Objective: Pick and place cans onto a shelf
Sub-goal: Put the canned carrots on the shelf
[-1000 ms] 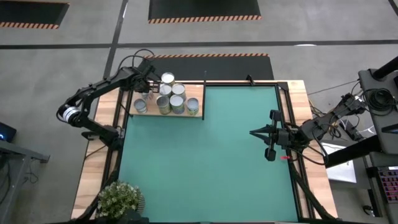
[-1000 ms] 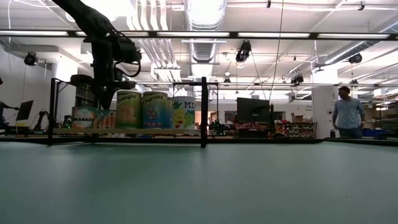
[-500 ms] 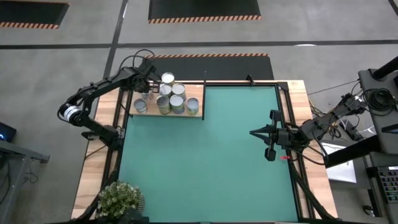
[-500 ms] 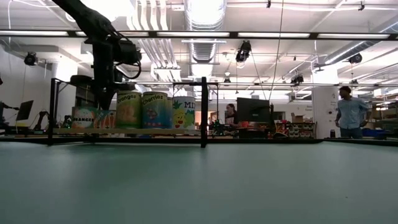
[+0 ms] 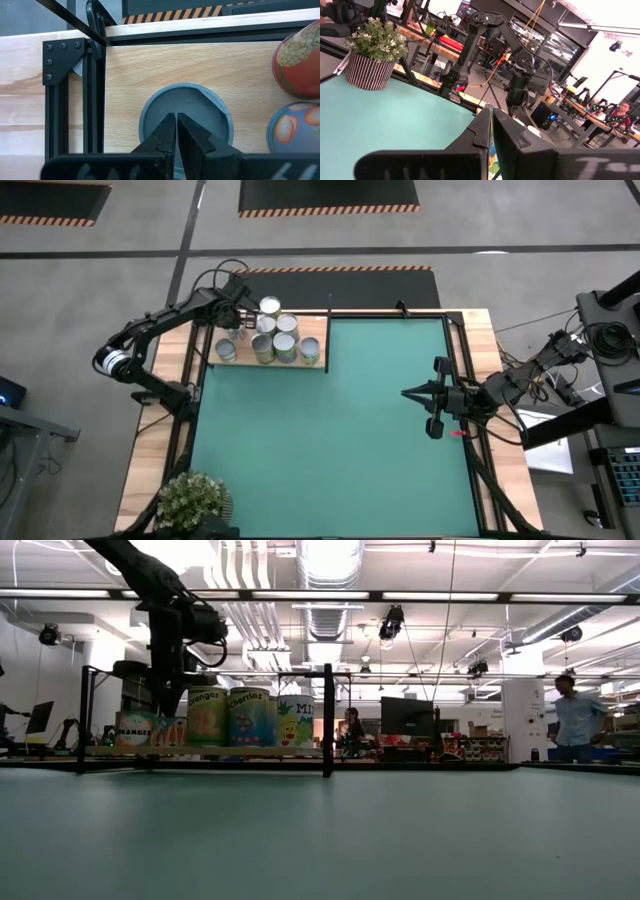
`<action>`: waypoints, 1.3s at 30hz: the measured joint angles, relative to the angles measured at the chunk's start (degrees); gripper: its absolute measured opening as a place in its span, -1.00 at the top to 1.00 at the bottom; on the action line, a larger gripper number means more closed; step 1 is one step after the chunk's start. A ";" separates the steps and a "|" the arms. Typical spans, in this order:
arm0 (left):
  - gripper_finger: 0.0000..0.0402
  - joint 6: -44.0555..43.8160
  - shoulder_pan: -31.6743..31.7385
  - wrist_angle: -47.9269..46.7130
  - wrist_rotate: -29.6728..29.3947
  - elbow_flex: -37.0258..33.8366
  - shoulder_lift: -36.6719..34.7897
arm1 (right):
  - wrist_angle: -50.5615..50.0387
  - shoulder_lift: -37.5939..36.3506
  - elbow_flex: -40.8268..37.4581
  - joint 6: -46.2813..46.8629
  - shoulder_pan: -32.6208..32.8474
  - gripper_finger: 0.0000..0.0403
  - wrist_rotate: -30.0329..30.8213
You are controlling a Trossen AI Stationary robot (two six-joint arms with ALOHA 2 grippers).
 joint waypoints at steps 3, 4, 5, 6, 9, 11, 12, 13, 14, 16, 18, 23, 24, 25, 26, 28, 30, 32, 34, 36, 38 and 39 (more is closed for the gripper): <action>1.00 -0.10 0.00 -0.01 -0.15 -0.07 0.00 | 0.00 0.00 0.00 0.00 0.00 0.96 0.01; 1.00 -0.12 0.00 0.03 -0.17 -0.15 0.00 | 0.00 0.00 0.00 0.00 -0.01 0.96 0.01; 1.00 -0.12 0.00 0.05 -0.23 -0.23 0.00 | 0.00 0.00 0.00 0.00 -0.01 0.96 0.01; 1.00 -0.14 0.00 0.03 -0.34 -0.26 0.00 | 0.00 0.00 0.00 0.00 0.00 0.96 0.01; 1.00 0.18 0.00 -0.08 0.38 -0.10 -0.01 | 0.00 0.00 0.00 0.00 -0.01 0.96 0.01; 1.00 0.50 0.11 -0.30 1.76 0.29 -0.34 | 0.00 0.00 0.00 -0.02 0.01 0.96 0.01; 1.00 0.44 0.27 -0.49 2.37 0.56 -0.55 | 0.00 0.00 0.00 -0.04 -0.01 0.96 0.01; 1.00 0.24 0.53 -0.47 2.52 0.88 -0.66 | 0.00 0.00 0.00 -0.04 0.01 0.96 0.00; 1.00 0.00 0.80 -0.40 2.71 1.08 -0.70 | 0.00 0.00 0.00 -0.06 0.01 0.96 -0.01; 1.00 -0.25 1.76 -0.72 4.27 1.09 -0.68 | 0.00 0.00 0.00 -0.06 0.01 0.96 0.00; 1.00 -0.46 2.66 -0.86 5.40 1.13 -0.61 | 0.00 0.00 0.00 -0.02 0.01 0.96 -0.01; 1.00 -0.71 3.17 -0.96 5.84 1.16 -0.61 | 0.00 0.00 0.00 -0.02 0.01 0.96 0.00; 1.00 -0.57 3.17 -1.00 5.88 1.16 -0.61 | 0.00 0.00 0.00 -0.02 0.00 0.96 -0.01; 1.00 -0.58 3.17 -1.02 5.91 1.16 -0.61 | 0.00 0.00 0.00 -0.03 0.01 0.96 0.00; 1.00 -0.59 3.17 -1.01 5.95 1.16 -0.61 | 0.00 0.00 0.00 -0.02 0.01 0.96 0.00; 1.00 -0.65 3.20 -1.01 5.97 1.16 -0.59 | 0.00 0.00 0.00 -0.02 0.01 0.96 -0.01; 1.00 -0.68 3.21 -1.01 5.97 1.16 -0.59 | 0.00 0.00 0.00 -0.02 0.01 0.96 -0.01; 1.00 -0.75 3.12 -0.91 5.49 0.96 -0.57 | 0.00 0.00 0.00 -0.02 0.01 0.96 0.01; 1.00 -0.80 2.89 -0.89 4.62 0.60 -0.56 | 0.00 0.00 0.00 -0.01 0.01 0.96 -0.01; 1.00 -0.36 2.76 -0.88 4.37 0.57 -0.55 | 0.00 0.00 0.00 -0.03 0.01 0.96 -0.01; 1.00 -0.14 2.78 -1.01 4.62 1.00 -0.58 | 0.00 0.01 0.00 -0.04 0.01 0.96 -0.01; 1.00 0.07 2.78 -0.98 5.08 1.28 -0.73 | 0.00 0.00 0.00 -0.02 0.01 0.96 0.01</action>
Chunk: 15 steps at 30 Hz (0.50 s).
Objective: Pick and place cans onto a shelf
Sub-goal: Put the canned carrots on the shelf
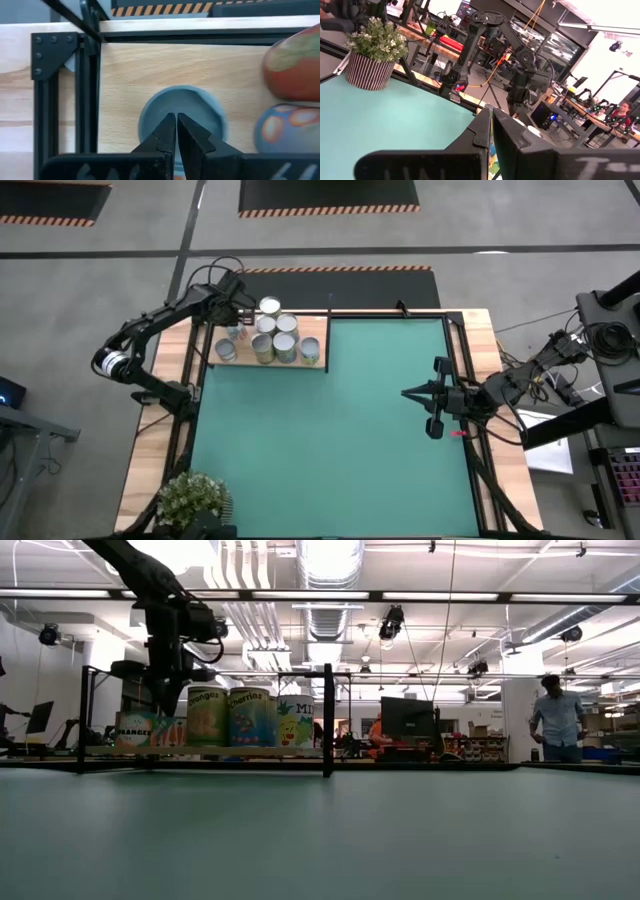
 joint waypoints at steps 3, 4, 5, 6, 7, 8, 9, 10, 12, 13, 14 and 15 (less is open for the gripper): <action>1.00 0.82 -0.33 -0.18 0.16 1.86 -0.60 | 0.00 0.00 0.02 -0.02 0.00 0.96 0.00; 1.00 1.25 -0.38 -0.42 0.12 2.71 -0.69 | 0.00 0.01 0.00 -0.02 0.00 0.96 -0.01; 1.00 1.83 -0.45 -0.75 0.10 3.51 -0.73 | 0.00 0.00 0.01 -0.07 0.00 0.96 -0.01; 1.00 2.26 -0.70 -1.16 -0.01 4.32 -0.73 | 0.00 0.01 0.02 -0.13 -0.01 0.96 -0.01; 1.00 2.71 -0.84 -1.49 -0.15 5.25 -0.73 | 0.00 0.00 0.00 -0.17 -0.02 0.96 -0.01; 1.00 3.22 -0.94 -1.87 -0.21 6.28 -0.73 | 0.00 0.00 0.00 -0.17 -0.02 0.96 -0.02; 1.00 4.02 -1.02 -2.41 -0.30 7.47 -0.73 | 0.00 0.00 0.00 -0.17 0.00 0.96 0.00; 1.00 5.51 -1.05 -3.19 -0.32 8.72 -0.73 | 0.00 0.00 0.01 -0.17 -0.01 0.96 0.00; 1.00 11.87 -1.07 -5.13 -0.28 11.15 -0.73 | 0.00 0.01 0.02 -0.03 0.00 0.96 0.00; 1.00 15.61 -1.07 -6.28 -0.29 12.27 -0.73 | 0.00 0.00 0.00 -0.02 -0.02 0.96 0.00; 1.00 18.54 -1.07 -7.85 -0.16 13.26 -0.73 | 0.00 0.00 0.00 -0.01 -0.01 0.96 0.00; 1.00 21.04 -1.07 -9.51 0.47 14.06 -0.73 | 0.00 0.00 0.01 0.00 -0.01 0.96 0.00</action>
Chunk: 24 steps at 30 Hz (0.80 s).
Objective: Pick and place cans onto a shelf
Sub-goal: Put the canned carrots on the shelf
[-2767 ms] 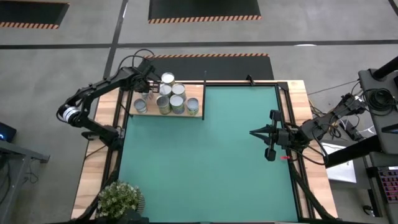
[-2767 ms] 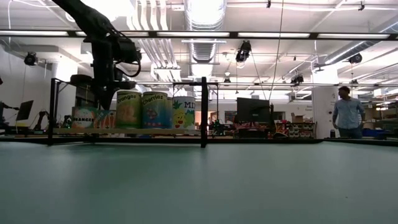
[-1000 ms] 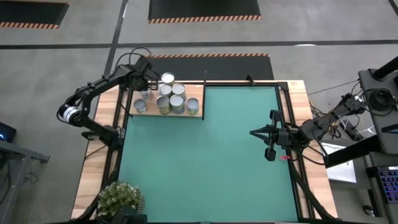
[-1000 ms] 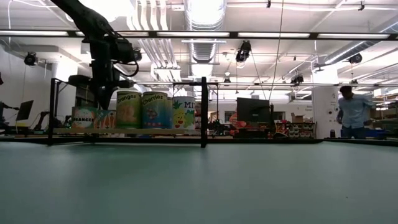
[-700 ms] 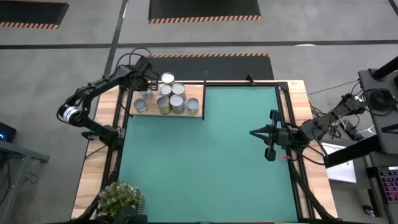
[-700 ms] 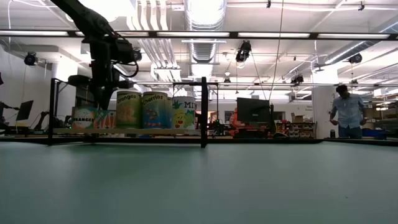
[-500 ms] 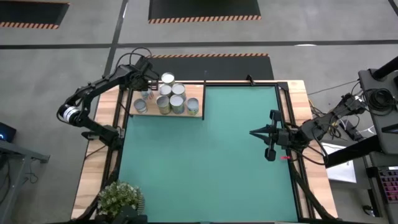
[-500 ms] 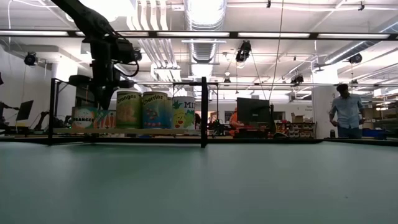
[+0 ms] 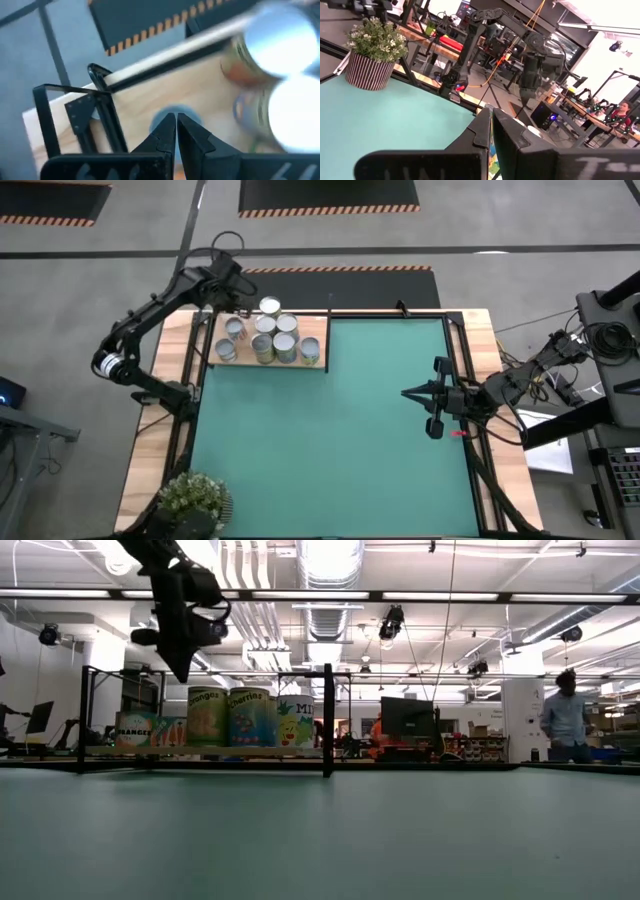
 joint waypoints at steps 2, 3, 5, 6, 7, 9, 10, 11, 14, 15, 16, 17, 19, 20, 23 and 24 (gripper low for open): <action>1.00 6.66 0.01 -2.88 2.37 0.79 0.00 | 0.00 0.00 0.01 -0.07 -0.01 0.96 0.00; 1.00 10.03 0.00 -4.08 3.35 0.86 0.00 | 0.00 0.02 -0.01 -0.09 -0.01 0.96 0.00; 1.00 15.34 -0.05 -6.43 4.91 0.40 0.00 | 0.00 0.00 0.01 -0.09 -0.01 0.96 0.00; 1.00 16.99 -0.07 -7.25 5.83 -0.09 0.03 | 0.00 0.00 0.00 -0.09 -0.01 0.96 0.00; 1.00 18.23 -0.04 -7.42 6.73 -0.69 0.07 | 0.00 0.00 -0.01 -0.03 -0.01 0.96 0.00; 1.00 20.47 -0.04 -7.01 8.53 -2.10 0.09 | 0.00 0.01 0.00 -0.01 0.01 0.96 0.00; 1.00 21.49 -0.04 -7.03 8.87 -2.88 0.09 | 0.00 0.00 0.00 0.00 -0.01 0.96 0.00; 1.00 22.30 -0.04 -7.01 8.79 -3.58 0.09 | 0.00 0.00 0.00 0.00 0.01 0.96 0.00; 1.00 23.10 0.00 -5.02 7.06 -5.41 0.11 | 0.02 0.01 0.00 -0.02 0.00 0.96 0.00; 1.00 23.13 0.07 -3.95 7.08 -6.01 0.11 | 0.02 0.02 0.00 -0.05 0.00 0.96 0.00; 1.00 23.27 0.13 -3.05 7.08 -6.67 0.11 | 0.02 0.02 0.00 -0.05 0.00 0.96 0.00; 1.00 23.65 0.15 -2.42 7.06 -7.22 0.13 | 0.02 0.02 0.01 -0.06 -0.01 0.96 0.00; 1.00 24.30 0.15 -0.72 6.93 -7.85 0.13 | 0.02 0.00 0.00 -0.02 -0.01 0.96 0.00; 1.00 24.45 0.19 -0.13 6.92 -7.92 0.13 | 0.02 0.01 0.00 -0.02 -0.01 0.96 0.00; 1.00 24.10 0.91 0.49 6.90 -7.95 0.13 | 0.02 0.01 0.00 -0.03 -0.01 0.96 0.00; 1.00 23.48 1.08 1.30 6.88 -7.96 0.13 | 0.02 0.01 -0.01 -0.07 -0.01 0.96 0.00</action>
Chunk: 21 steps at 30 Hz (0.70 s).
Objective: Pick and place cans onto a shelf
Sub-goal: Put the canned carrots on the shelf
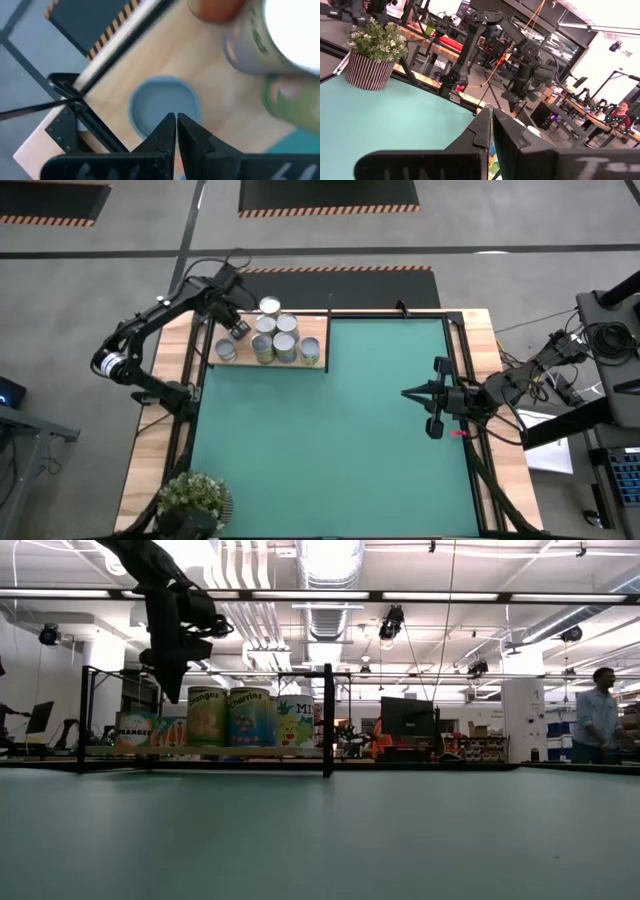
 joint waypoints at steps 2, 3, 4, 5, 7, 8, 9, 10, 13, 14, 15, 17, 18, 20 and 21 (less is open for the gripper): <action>1.00 -1.43 0.10 2.09 -0.17 -0.30 0.00 | 0.00 0.01 0.02 -0.09 0.00 0.96 0.00; 1.00 -1.61 0.09 2.45 -0.15 -0.59 0.00 | 0.00 0.01 0.00 -0.09 0.00 0.96 0.00; 1.00 -1.49 0.05 2.41 -0.11 -1.00 0.00 | 0.00 0.00 0.01 -0.07 0.00 0.96 0.00; 1.00 -1.36 0.03 2.41 -0.09 -1.31 0.00 | 0.00 0.00 0.00 0.02 0.00 0.96 0.00; 1.00 -1.30 0.01 2.76 -0.11 -1.85 0.00 | 0.00 0.00 0.02 0.04 0.00 0.96 0.00; 1.00 -1.32 0.04 2.70 -0.20 -2.24 0.00 | 0.00 0.01 0.02 0.07 0.00 0.96 0.00; 1.00 -1.32 0.05 2.48 -0.71 -2.53 0.01 | 0.00 0.01 0.02 0.06 0.00 0.96 0.00; 1.00 -1.34 0.05 2.33 -1.44 -2.68 0.02 | 0.00 0.01 0.02 0.04 0.00 0.96 0.00; 1.00 -1.39 0.05 2.65 -2.49 -2.70 0.02 | 0.00 0.00 0.00 0.00 0.00 0.96 0.00; 1.00 -1.40 0.05 2.64 -2.51 -2.70 0.02 | 0.00 0.01 0.01 0.00 0.01 0.96 0.00; 1.00 -1.48 0.05 2.68 -2.51 -2.70 0.02 | 0.00 0.01 0.02 -0.02 0.00 0.96 0.00; 1.00 -1.45 0.04 2.78 -2.51 -2.74 0.02 | 0.00 0.00 0.02 0.02 0.01 0.96 0.00; 1.00 -1.23 0.01 2.76 -2.51 -2.80 0.02 | 0.00 0.01 0.02 0.04 0.00 0.96 0.00; 1.00 -0.46 -0.01 2.96 -2.51 -2.81 0.02 | 0.00 0.01 0.02 0.03 0.00 0.96 0.00; 1.00 0.19 -0.01 3.24 -2.51 -2.81 0.02 | 0.00 0.01 0.00 0.04 0.00 0.96 0.00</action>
